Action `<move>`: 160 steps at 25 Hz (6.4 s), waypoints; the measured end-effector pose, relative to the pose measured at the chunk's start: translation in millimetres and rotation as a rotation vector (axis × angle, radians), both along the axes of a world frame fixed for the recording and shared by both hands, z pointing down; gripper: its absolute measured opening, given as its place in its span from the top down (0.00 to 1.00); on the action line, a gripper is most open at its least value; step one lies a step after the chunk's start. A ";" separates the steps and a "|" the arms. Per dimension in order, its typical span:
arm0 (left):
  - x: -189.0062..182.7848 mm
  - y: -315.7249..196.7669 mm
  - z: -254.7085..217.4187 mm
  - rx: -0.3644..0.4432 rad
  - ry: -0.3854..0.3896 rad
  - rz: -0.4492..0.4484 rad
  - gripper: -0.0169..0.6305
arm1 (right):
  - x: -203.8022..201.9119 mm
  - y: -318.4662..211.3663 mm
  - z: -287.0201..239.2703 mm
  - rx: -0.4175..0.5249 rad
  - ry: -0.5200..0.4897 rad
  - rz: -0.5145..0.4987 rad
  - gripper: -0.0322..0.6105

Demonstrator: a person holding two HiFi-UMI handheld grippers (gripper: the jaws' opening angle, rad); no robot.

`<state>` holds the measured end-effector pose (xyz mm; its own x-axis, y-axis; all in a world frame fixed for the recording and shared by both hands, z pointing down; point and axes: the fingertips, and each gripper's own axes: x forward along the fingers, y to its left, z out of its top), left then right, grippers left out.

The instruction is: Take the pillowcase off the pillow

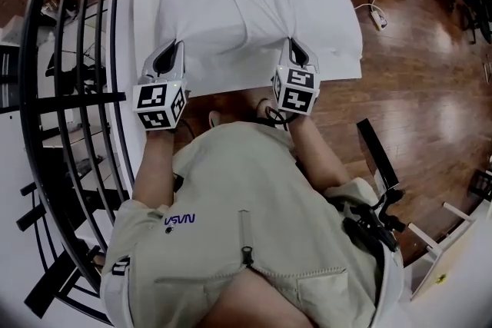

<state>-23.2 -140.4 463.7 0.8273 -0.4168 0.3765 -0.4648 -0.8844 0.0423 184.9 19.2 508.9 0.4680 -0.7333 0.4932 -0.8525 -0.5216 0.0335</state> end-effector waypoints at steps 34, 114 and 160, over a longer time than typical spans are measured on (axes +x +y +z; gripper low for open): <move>-11.3 32.7 8.7 -0.003 0.003 -0.009 0.72 | -1.2 32.7 0.4 -0.011 -0.126 -0.058 0.83; 75.4 -137.3 -21.2 -0.036 -0.038 0.083 0.95 | 203.1 -182.2 -55.2 -0.221 0.121 -0.135 0.94; 72.8 34.9 13.9 0.018 -0.021 0.083 0.56 | -6.4 -46.3 -21.6 0.049 -0.063 -0.287 0.78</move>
<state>49.5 -105.6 477.6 0.8511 -0.3543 0.3874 -0.3907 -0.9204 0.0165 178.6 -27.1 487.3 0.2076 -0.8548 0.4757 -0.9651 -0.2582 -0.0428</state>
